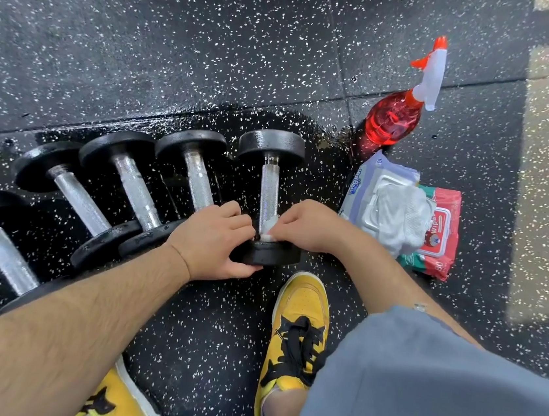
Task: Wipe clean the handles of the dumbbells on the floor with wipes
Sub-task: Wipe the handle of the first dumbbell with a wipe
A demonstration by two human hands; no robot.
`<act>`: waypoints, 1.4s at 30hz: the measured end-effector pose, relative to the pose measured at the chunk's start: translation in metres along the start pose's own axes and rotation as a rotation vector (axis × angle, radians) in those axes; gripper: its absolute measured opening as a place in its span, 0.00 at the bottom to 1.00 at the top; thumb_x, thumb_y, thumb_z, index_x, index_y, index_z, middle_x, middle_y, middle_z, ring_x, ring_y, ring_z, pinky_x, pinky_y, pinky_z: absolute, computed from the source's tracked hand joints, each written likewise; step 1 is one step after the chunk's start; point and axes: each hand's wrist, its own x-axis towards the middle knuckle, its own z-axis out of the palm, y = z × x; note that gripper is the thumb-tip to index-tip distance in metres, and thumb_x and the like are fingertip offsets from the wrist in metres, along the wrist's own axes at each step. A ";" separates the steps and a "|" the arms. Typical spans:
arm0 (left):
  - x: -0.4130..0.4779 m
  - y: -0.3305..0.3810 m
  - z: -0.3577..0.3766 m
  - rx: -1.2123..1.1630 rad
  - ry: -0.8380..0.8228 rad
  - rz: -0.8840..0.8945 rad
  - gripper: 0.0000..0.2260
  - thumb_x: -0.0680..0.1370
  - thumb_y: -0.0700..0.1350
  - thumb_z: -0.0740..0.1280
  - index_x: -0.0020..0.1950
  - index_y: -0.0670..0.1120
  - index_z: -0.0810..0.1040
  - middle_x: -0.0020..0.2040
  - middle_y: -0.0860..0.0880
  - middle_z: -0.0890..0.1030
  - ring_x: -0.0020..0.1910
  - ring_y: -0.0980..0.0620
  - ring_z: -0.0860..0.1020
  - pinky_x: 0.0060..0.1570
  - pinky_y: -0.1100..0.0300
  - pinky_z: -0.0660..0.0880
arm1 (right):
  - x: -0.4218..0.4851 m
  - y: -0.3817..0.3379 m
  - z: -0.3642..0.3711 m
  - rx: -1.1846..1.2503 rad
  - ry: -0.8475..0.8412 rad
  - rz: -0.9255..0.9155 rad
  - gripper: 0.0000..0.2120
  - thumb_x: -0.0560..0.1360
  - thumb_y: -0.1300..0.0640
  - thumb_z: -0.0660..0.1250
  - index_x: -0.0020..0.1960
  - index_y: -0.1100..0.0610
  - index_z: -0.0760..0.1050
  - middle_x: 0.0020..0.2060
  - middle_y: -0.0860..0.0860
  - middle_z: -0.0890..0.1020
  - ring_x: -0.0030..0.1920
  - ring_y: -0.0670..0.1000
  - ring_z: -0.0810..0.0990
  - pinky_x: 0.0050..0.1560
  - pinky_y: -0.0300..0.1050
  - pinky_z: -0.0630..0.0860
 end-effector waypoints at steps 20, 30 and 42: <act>0.000 0.001 0.002 -0.021 -0.009 -0.029 0.23 0.72 0.66 0.67 0.42 0.45 0.79 0.39 0.52 0.76 0.42 0.47 0.70 0.37 0.48 0.76 | 0.002 -0.006 0.010 -0.060 -0.042 -0.124 0.11 0.76 0.49 0.66 0.37 0.48 0.83 0.33 0.46 0.82 0.35 0.50 0.78 0.40 0.46 0.77; -0.001 0.001 0.000 -0.036 -0.022 -0.043 0.24 0.72 0.67 0.68 0.45 0.45 0.80 0.39 0.52 0.76 0.41 0.48 0.69 0.38 0.48 0.76 | -0.010 -0.018 0.007 -0.202 -0.067 -0.119 0.18 0.81 0.48 0.60 0.35 0.45 0.79 0.30 0.45 0.74 0.34 0.47 0.73 0.36 0.43 0.67; 0.000 0.000 0.000 -0.006 -0.031 -0.040 0.24 0.71 0.67 0.70 0.42 0.45 0.77 0.38 0.52 0.75 0.40 0.48 0.68 0.36 0.49 0.76 | 0.007 -0.017 0.032 -0.334 0.459 -0.253 0.07 0.79 0.61 0.63 0.44 0.58 0.78 0.42 0.51 0.67 0.40 0.56 0.73 0.39 0.48 0.70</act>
